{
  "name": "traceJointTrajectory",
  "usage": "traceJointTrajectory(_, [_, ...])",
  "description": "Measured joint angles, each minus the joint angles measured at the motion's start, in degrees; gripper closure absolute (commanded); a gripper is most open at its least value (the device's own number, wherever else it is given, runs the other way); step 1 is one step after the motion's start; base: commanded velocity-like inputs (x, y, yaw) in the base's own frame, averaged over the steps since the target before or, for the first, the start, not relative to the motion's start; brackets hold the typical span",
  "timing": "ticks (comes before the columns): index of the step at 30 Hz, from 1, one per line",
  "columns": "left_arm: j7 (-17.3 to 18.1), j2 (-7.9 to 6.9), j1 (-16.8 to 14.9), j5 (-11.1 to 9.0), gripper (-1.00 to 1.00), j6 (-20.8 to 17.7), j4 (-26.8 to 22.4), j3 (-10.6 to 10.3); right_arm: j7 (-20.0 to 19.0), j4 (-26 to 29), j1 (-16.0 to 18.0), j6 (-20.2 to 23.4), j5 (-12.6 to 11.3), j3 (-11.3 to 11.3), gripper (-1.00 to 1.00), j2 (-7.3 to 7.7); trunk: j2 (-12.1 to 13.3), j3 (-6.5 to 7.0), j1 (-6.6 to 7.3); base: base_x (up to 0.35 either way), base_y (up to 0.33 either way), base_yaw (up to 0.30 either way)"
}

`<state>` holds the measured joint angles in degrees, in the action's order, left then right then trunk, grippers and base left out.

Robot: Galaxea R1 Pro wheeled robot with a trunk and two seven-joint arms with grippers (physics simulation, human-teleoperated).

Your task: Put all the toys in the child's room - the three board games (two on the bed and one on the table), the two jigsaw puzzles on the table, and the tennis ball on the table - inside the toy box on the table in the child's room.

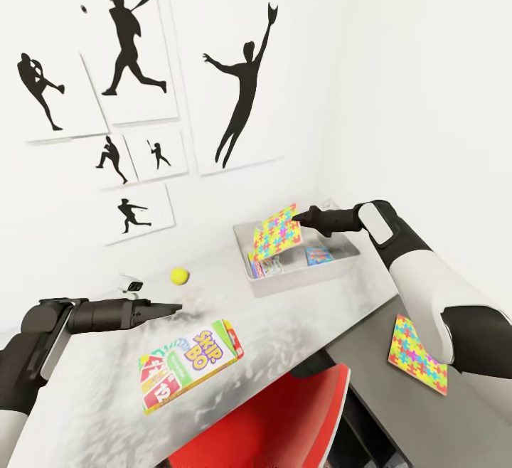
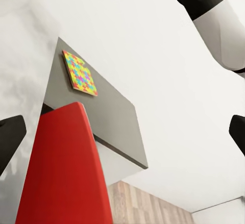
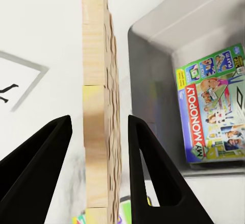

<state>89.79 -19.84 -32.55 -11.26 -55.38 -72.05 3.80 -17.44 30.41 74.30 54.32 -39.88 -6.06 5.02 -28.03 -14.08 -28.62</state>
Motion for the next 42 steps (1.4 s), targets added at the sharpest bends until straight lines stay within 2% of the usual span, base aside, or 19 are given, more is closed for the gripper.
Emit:
traceJointTrajectory(19, [0.0, 0.00, 0.0, 0.0, -1.00, 0.0, 0.0, 0.1, -0.1, 0.1, 0.2, 0.0, 0.1, -0.9, 1.00, -0.13, 0.0, -1.80, 0.00, 0.000, 0.000, 0.000])
traceJointTrajectory(26, [0.0, 0.00, 0.0, 0.0, -1.00, 0.0, 0.0, 0.0, -0.1, 0.1, 0.2, 0.0, 0.2, -2.2, 1.00, 0.00, 0.0, -2.46, 0.00, 0.000, 0.000, 0.000])
traceJointTrajectory(42, [0.0, 0.00, 0.0, 0.0, -1.00, 0.0, 0.0, -0.1, -0.1, 1.4, 1.1, -0.1, 0.2, -2.3, 1.00, 0.08, 0.0, -3.60, 0.00, 0.000, 0.000, 0.000])
